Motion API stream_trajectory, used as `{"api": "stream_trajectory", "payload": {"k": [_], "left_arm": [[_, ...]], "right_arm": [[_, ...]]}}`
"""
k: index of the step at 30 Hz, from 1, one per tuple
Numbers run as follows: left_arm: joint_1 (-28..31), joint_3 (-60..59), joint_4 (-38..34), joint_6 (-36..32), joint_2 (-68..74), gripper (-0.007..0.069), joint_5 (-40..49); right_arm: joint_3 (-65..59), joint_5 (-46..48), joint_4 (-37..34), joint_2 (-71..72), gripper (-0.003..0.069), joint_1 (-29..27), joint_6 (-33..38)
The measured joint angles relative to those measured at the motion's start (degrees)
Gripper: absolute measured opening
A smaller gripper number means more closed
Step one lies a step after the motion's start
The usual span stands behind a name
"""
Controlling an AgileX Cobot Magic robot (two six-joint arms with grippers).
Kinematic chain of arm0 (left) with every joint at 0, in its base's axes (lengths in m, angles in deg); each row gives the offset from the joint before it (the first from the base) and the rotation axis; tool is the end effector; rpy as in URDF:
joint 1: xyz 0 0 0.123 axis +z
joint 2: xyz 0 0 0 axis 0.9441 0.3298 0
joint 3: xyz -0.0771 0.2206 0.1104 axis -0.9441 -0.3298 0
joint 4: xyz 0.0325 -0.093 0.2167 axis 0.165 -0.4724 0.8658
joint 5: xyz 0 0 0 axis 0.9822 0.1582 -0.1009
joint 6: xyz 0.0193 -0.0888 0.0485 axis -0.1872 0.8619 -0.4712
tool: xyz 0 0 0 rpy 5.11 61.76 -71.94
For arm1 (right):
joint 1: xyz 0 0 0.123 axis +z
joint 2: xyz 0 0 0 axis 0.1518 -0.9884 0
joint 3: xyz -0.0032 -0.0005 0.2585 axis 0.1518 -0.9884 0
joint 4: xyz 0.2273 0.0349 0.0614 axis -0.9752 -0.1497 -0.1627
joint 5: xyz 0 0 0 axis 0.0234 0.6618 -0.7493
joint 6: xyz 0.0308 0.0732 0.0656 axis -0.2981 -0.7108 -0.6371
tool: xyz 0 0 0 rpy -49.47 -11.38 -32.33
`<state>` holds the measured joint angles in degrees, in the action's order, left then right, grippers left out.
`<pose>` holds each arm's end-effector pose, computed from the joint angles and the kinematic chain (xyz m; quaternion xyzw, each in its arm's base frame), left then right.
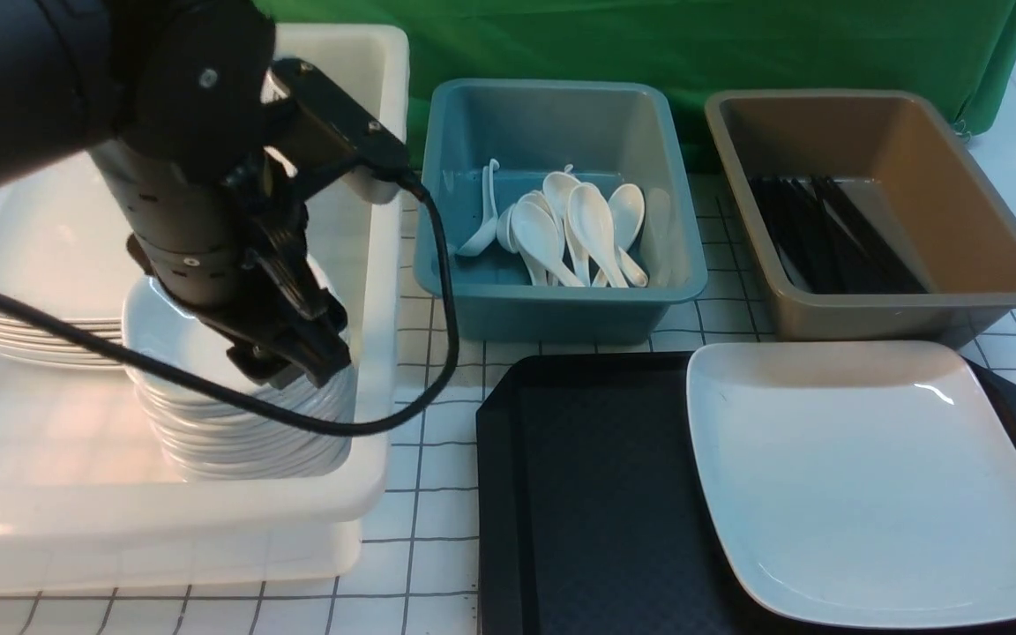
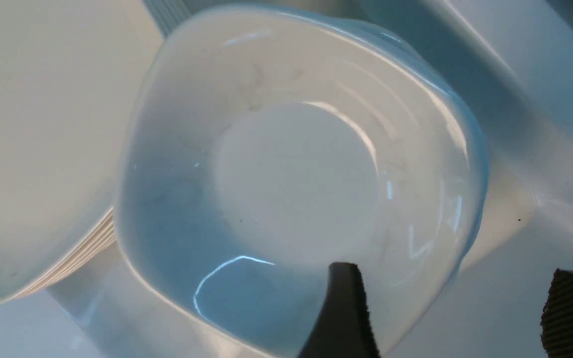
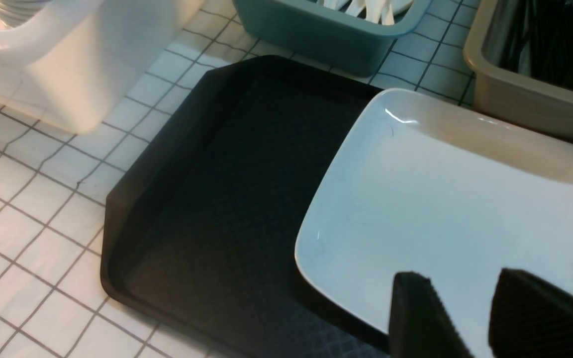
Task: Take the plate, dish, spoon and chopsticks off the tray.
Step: Use the left arm to put the small plate into the large storage box on the left, then use the left arm to grab a plate from the dinner plate
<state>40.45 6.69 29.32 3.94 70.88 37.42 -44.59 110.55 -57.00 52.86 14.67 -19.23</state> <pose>0.2692 -0.1233 0.2912 0.3307 0.9213 0.1168 0.1680 0.0847 0.0481 0.3149 -0.2338 0.8451 0.1235 0.4646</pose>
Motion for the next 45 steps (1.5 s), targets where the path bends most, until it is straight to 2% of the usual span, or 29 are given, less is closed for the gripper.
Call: {"api": "stream_trajectory", "payload": {"k": [4,7,11,12,14,17,18,19,20,22,24,30,35,36,37,38,39,42,45], "left_arm": [[0.0,0.0,-2.02,1.36,-4.21,0.0476,0.11],[0.0,0.0,-7.7,2.4,-6.36,0.0451,0.13],[0.0,0.0,-20.57,2.66,-7.35,0.0375,0.31],[0.0,0.0,-21.28,2.66,-7.35,0.0365,0.31],[0.0,-0.25,-30.74,2.71,-7.35,0.0278,-2.24],[0.0,-1.96,-39.51,2.57,-7.35,0.015,-8.45],[0.0,-1.96,-40.09,2.51,-7.35,0.015,-8.98],[0.0,-3.59,-43.94,2.3,-7.26,0.0081,-12.48],[-0.14,-4.66,-46.43,2.1,-7.06,0.0046,-14.61],[-0.64,-6.63,-50.17,1.49,-6.22,0.0011,-17.72],[-2.32,-8.34,-52.45,1.19,-3.9,-0.0004,-19.4],[-8.27,-8.3,-57.5,1.6,5.93,0.0006,-20.78],[-11.71,-4.79,-59.19,3.79,15.03,0.0073,-21.83],[-12.71,-3.44,-57.86,5.37,18.08,0.0115,-22.33],[-12.84,-3.44,-57.67,5.86,18.41,0.012,-22.39],[-14.01,-2.0,-55.26,9.47,20.78,0.0162,-23.21],[-14.13,-1.84,-54.94,9.47,21.34,0.0167,-23.2],[-15.79,0.76,-50.32,16.13,25.12,0.0262,-24.93],[-16.23,2.15,-49.34,19.07,27.56,0.0337,-28.35]], "right_arm": [[0.0,0.0,0.0,0.0,0.0239,0.0,0.0],[0.0,-0.14,0.0,0.0,0.0239,0.0,0.0],[0.0,-0.18,0.0,0.0,0.0235,0.0,0.0],[0.0,-0.18,0.0,0.0,0.0234,0.0,0.0],[0.0,-0.18,0.0,0.0,0.0202,0.0,0.0],[0.0,0.32,0.84,0.0,0.013,0.0,0.0],[0.0,0.39,0.84,0.0,0.0125,0.0,0.0],[0.0,1.01,1.82,0.0,0.0083,0.0,0.0],[0.0,1.4,2.49,0.0,0.0059,0.0,0.0],[0.0,2.64,4.05,0.0,0.0018,0.0,-0.09],[0.0,3.55,5.61,0.0,0.0008,0.0,-0.12],[0.0,4.24,9.3,0.0,0.0006,0.0,-0.24],[0.0,4.74,11.45,0.0,0.0006,0.0,-0.37],[0.0,4.8,11.65,0.0,0.0006,0.0,-0.37],[0.0,4.8,11.65,0.0,0.0006,0.0,-0.37],[0.0,4.8,11.65,0.0,0.0006,0.0,-0.37],[0.0,4.8,11.65,0.0,0.0006,0.0,-0.37],[0.0,4.8,11.71,0.0,0.0006,0.0,-0.37],[0.0,4.8,11.71,0.0,0.0006,0.0,-0.37]]}}
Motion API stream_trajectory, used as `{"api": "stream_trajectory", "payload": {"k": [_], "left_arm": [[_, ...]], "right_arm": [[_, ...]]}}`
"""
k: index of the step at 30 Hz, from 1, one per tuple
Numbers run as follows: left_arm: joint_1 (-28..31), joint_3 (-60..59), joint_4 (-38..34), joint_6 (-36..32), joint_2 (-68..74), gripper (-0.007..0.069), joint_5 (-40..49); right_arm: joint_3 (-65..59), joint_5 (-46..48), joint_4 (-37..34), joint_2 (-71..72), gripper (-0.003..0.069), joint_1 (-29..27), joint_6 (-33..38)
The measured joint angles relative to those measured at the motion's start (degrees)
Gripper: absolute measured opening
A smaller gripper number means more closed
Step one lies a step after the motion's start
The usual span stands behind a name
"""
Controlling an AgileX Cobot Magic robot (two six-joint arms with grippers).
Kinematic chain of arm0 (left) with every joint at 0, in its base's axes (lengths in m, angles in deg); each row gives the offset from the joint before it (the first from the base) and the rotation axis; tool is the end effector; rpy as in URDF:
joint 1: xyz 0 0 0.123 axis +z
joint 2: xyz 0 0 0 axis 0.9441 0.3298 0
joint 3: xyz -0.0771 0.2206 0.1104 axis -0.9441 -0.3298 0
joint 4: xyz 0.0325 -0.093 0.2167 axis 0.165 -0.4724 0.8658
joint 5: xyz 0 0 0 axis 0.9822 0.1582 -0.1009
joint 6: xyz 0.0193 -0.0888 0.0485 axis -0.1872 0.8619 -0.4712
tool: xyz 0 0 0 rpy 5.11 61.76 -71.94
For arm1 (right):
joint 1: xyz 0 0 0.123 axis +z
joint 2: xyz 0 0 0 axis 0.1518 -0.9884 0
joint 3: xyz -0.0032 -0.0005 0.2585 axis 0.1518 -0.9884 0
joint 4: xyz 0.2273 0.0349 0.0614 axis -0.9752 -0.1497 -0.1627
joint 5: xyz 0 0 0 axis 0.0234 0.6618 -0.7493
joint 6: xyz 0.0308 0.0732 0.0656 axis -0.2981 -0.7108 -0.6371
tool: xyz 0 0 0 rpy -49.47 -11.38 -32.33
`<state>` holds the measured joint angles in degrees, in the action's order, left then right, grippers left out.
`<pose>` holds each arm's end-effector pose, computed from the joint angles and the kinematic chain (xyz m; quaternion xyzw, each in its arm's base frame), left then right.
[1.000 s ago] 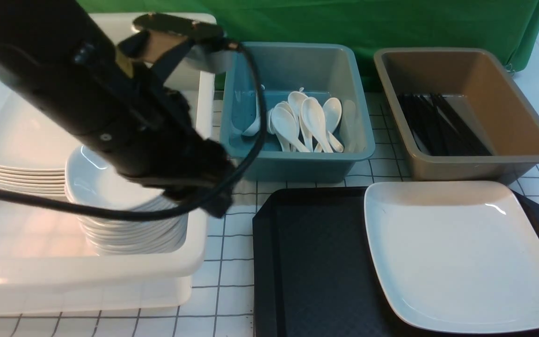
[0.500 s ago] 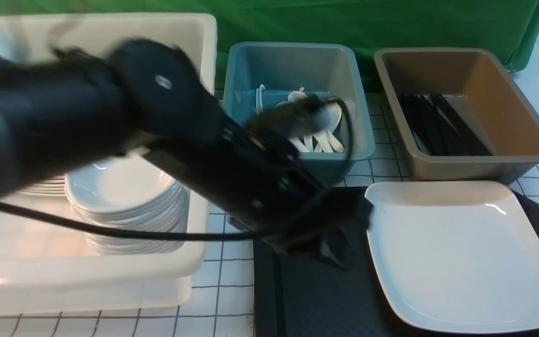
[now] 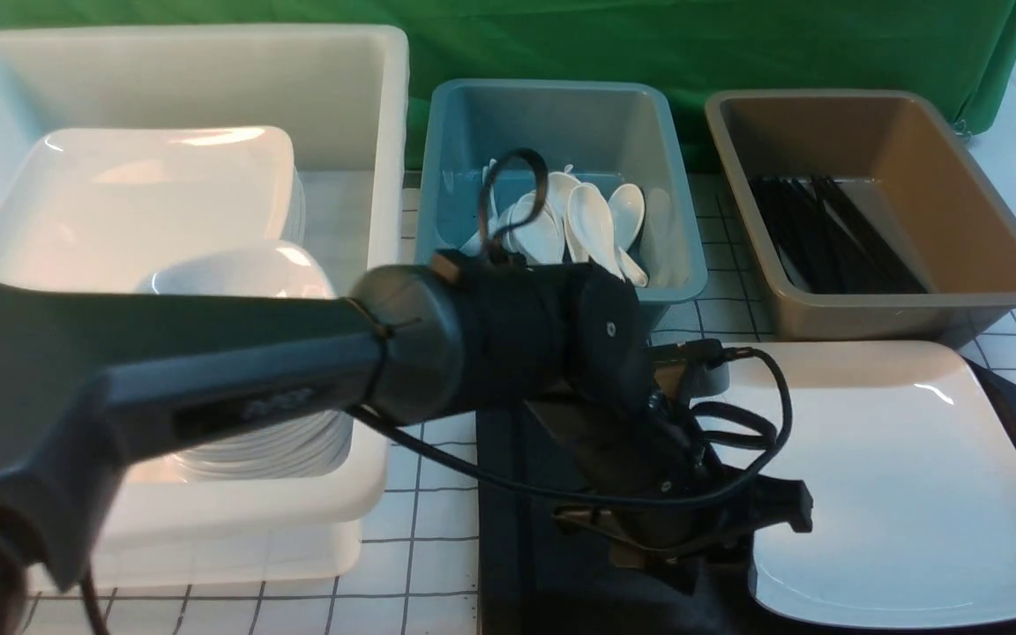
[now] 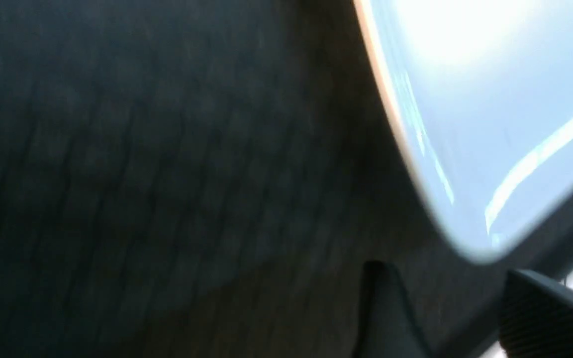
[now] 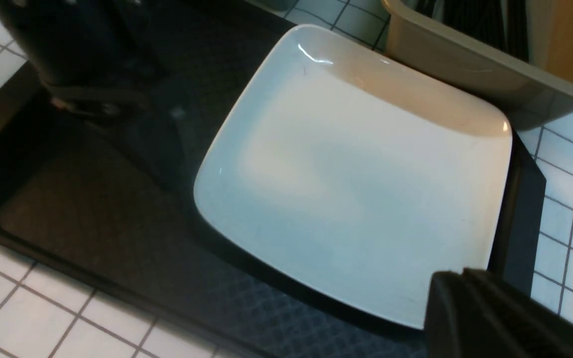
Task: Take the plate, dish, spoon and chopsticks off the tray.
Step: Use the left arm to grab a plate from the dinner plate
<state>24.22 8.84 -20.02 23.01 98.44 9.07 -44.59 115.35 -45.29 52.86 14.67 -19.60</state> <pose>0.2490 -0.3145 0.1524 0.1028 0.9588 -0.2629 0.0320 0.0869 0.0309 0.3074 -0.2538 0.8607 0.0207 0.4408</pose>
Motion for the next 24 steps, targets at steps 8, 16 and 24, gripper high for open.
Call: {"api": "stream_trajectory", "payload": {"k": [8,16,24], "left_arm": [[0.0,0.24,1.59,4.54,1.29,0.0408,-8.29],[0.0,0.34,3.37,5.75,4.72,0.0409,-12.09],[0.0,1.1,-2.79,5.41,6.34,0.0409,-14.7]], "right_arm": [[0.0,0.06,0.0,0.0,0.0005,0.0,-0.05],[0.0,0.17,0.0,0.0,0.0005,0.0,-1.32],[0.0,-0.36,0.0,0.0,0.0005,0.0,-2.26]]}}
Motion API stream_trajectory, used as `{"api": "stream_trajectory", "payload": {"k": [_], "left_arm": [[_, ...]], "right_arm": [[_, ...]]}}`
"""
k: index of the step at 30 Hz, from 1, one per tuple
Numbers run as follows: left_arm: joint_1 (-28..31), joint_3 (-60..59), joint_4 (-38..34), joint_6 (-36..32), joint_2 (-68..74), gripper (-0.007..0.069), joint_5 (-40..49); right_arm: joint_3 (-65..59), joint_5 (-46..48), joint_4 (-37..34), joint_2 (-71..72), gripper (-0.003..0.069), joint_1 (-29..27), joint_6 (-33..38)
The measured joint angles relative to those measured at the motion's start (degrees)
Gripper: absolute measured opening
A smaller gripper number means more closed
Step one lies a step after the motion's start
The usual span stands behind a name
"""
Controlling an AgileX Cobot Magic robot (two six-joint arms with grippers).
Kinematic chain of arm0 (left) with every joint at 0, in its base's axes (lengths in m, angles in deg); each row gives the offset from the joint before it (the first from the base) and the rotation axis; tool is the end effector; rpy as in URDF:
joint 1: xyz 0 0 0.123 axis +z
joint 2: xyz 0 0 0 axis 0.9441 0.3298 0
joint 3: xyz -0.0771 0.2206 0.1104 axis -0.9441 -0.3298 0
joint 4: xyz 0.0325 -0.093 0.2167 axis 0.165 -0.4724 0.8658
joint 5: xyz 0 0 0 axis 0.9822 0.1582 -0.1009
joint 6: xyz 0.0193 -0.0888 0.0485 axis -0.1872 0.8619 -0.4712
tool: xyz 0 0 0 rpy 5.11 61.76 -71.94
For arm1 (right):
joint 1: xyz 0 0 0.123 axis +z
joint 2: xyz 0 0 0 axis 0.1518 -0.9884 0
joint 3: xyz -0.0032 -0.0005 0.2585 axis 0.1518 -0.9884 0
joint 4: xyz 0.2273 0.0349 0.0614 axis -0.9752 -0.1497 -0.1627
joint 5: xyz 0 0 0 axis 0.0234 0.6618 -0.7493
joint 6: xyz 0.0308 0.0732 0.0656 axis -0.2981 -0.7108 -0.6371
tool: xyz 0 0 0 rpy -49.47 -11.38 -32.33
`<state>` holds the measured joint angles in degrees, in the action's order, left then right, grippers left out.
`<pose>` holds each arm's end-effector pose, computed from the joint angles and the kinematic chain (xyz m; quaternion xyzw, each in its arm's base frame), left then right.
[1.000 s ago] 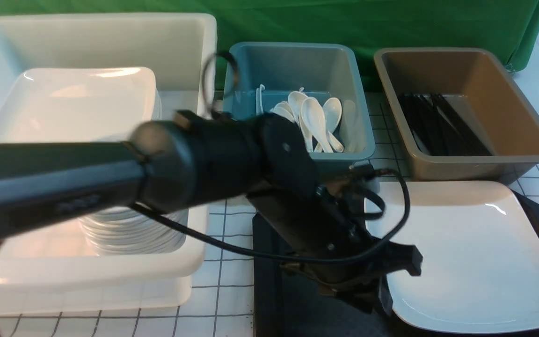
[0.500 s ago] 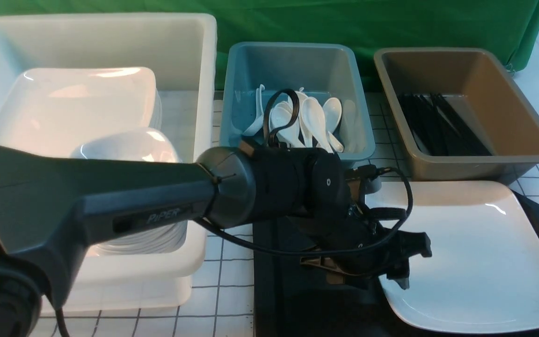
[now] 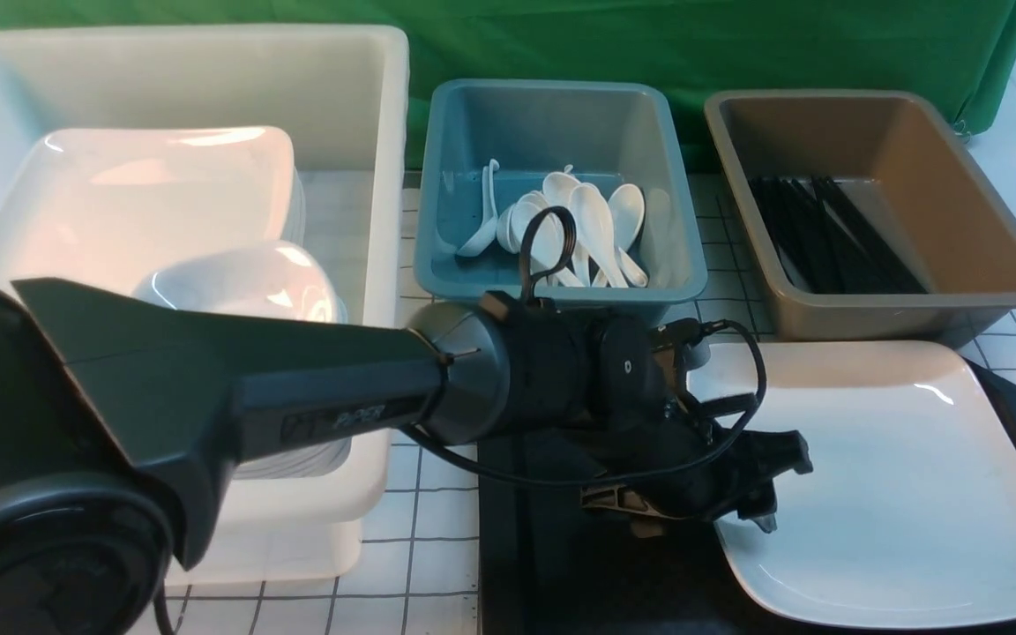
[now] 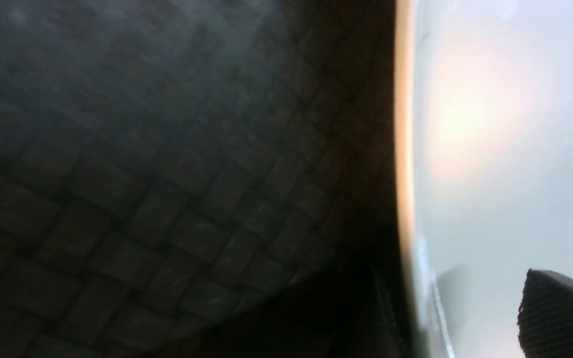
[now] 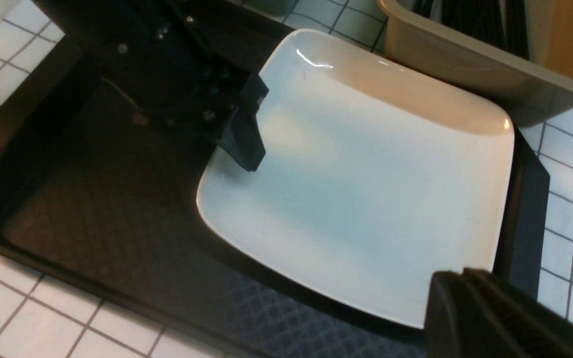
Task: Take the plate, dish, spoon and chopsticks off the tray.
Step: Use the left arm to grab a plate from the dinner plate
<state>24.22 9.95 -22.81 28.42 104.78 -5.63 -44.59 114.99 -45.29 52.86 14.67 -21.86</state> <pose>0.2754 -0.3284 0.1205 0.0018 0.9524 -0.2904 0.0930 0.0872 0.0311 0.3079 -0.2366 0.8642 0.0298 0.4431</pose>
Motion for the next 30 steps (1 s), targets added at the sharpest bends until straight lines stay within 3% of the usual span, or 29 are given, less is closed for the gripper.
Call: {"api": "stream_trajectory", "payload": {"k": [13,19,22,25,30], "left_arm": [[-0.06,-0.18,-3.64,-0.43,0.59,0.0405,-4.6],[-0.06,-0.27,-3.64,-0.87,0.94,0.0279,-6.06],[-0.06,-0.4,-3.7,-0.88,1.25,0.0135,-7.24],[-0.06,-0.46,-5.24,-0.77,1.71,0.005,-8.46],[-0.06,-0.46,-6.03,-0.77,1.53,0.0041,-8.79]], "right_arm": [[0.0,-0.9,0.0,0.0,0.0009,0.0,-0.4],[0.0,-0.9,0.0,0.0,0.0014,0.0,-0.4],[0.0,-0.9,0.0,0.0,0.0015,0.0,-0.4],[0.0,-0.9,0.0,0.0,0.0016,0.0,-0.4],[0.0,-0.9,0.0,0.0,0.0017,0.0,-0.4]]}}
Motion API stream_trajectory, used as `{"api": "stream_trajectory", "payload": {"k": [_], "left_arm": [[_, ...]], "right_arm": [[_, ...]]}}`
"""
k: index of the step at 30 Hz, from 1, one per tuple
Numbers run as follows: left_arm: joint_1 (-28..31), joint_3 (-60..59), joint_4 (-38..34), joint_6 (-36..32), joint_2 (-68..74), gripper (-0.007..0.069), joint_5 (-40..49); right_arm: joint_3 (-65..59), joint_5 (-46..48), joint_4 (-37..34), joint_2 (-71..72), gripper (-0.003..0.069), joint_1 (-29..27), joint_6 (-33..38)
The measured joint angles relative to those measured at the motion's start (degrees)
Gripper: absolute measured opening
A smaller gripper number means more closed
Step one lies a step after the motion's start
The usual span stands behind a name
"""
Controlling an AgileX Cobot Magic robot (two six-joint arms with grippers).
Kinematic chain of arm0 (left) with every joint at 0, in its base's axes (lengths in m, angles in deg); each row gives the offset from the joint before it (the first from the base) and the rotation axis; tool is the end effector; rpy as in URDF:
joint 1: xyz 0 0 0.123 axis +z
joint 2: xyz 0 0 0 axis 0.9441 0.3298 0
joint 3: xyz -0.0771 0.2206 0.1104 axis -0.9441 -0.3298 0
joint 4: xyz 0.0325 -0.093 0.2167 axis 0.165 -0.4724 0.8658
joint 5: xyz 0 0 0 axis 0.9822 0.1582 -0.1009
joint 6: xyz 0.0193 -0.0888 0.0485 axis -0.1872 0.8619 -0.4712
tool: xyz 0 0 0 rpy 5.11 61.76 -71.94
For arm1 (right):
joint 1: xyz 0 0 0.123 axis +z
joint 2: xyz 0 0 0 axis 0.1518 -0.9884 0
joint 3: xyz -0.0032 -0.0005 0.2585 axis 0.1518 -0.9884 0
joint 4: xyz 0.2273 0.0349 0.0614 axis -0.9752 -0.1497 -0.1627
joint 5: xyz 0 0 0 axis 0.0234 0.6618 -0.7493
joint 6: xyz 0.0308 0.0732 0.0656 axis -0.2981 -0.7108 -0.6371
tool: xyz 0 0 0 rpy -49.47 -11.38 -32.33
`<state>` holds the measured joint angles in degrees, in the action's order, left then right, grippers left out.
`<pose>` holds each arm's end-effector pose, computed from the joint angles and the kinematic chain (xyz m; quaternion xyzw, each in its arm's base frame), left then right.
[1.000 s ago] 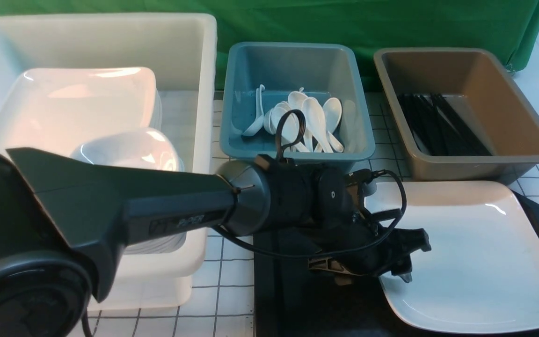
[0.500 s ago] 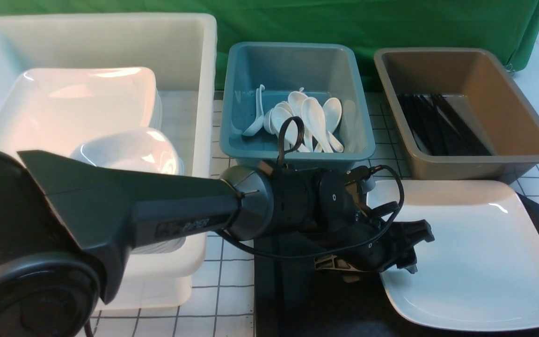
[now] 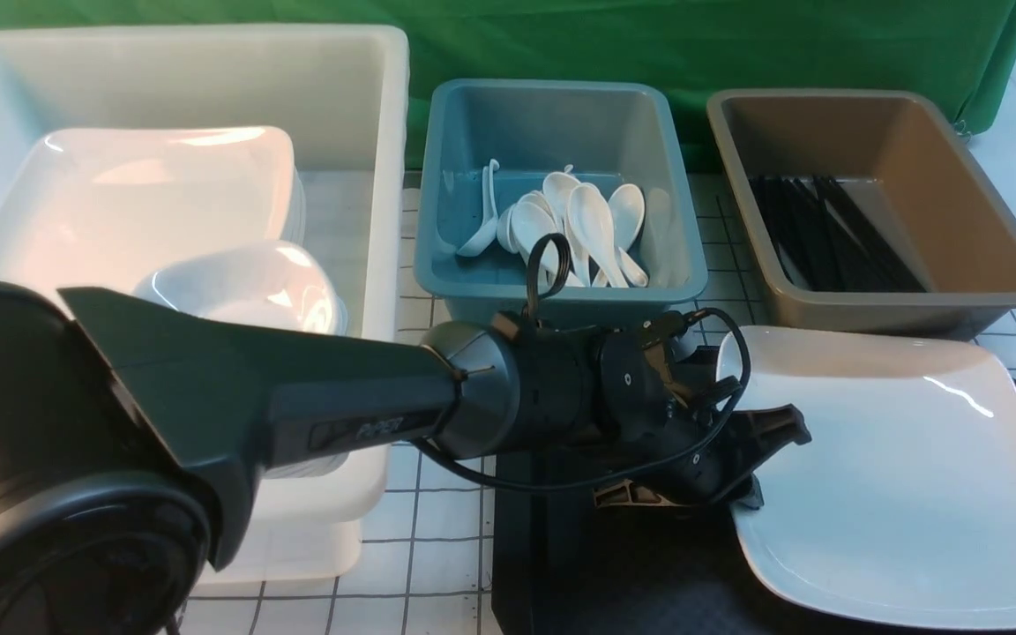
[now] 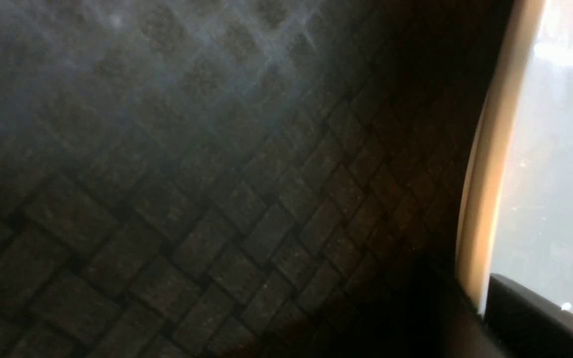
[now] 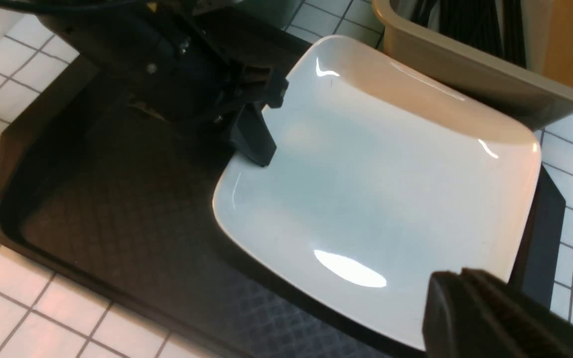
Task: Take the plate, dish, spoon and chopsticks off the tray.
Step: Use the left arm to grab a plate from the dinner plate, then use the left arm to put the plate into the large storage box on the left
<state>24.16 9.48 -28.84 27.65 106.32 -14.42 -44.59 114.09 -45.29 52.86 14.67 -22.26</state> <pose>0.2869 -0.3330 0.1146 -0.0551 0.9358 -0.3221 0.1326 0.0881 0.0316 0.3092 -0.2329 0.8615 0.0324 0.4500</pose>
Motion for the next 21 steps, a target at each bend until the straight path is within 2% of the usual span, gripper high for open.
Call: {"api": "stream_trajectory", "payload": {"k": [21], "left_arm": [[0.0,-0.39,8.38,-2.69,-16.82,0.0027,1.75]], "right_arm": [[0.0,0.0,0.0,0.0,0.002,0.0,-0.05]]}}
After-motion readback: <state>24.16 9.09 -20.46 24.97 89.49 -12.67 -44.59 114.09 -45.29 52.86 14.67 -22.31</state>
